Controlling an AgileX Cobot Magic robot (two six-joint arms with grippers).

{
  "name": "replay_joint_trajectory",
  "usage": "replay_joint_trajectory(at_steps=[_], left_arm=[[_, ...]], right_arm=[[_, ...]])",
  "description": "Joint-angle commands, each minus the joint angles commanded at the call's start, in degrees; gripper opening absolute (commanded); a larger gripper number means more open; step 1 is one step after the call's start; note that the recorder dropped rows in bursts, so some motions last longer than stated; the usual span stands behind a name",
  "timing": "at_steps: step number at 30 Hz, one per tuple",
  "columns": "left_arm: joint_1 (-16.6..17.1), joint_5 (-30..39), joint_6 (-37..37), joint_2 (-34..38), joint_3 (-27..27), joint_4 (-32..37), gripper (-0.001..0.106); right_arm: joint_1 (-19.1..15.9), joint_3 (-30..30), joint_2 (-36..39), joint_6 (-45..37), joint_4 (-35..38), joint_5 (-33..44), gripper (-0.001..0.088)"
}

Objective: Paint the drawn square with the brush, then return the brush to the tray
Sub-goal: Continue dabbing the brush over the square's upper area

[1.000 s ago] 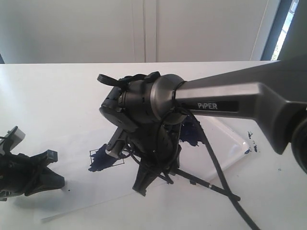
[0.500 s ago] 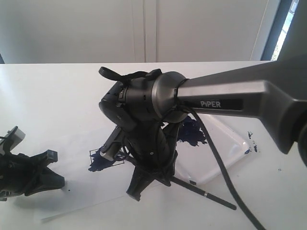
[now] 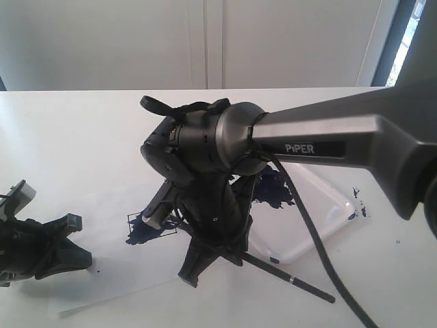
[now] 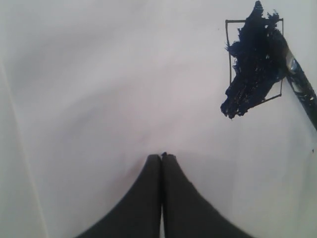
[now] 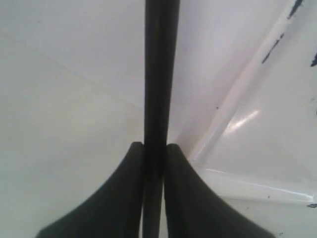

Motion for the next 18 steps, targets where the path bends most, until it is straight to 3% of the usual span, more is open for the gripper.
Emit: replay_joint_trajectory(at_steps=[4,18], left_arm=[[0.0,0.13,0.0,0.0,0.0,0.0,0.0],[0.0,-0.09,0.0,0.0,0.0,0.0,0.0]], right_arm=[[1.16,0.0,0.0,-1.35,0.19,0.0,0.0],[1.09,4.23,0.0,2.35,-11.41,0.0,0.0]])
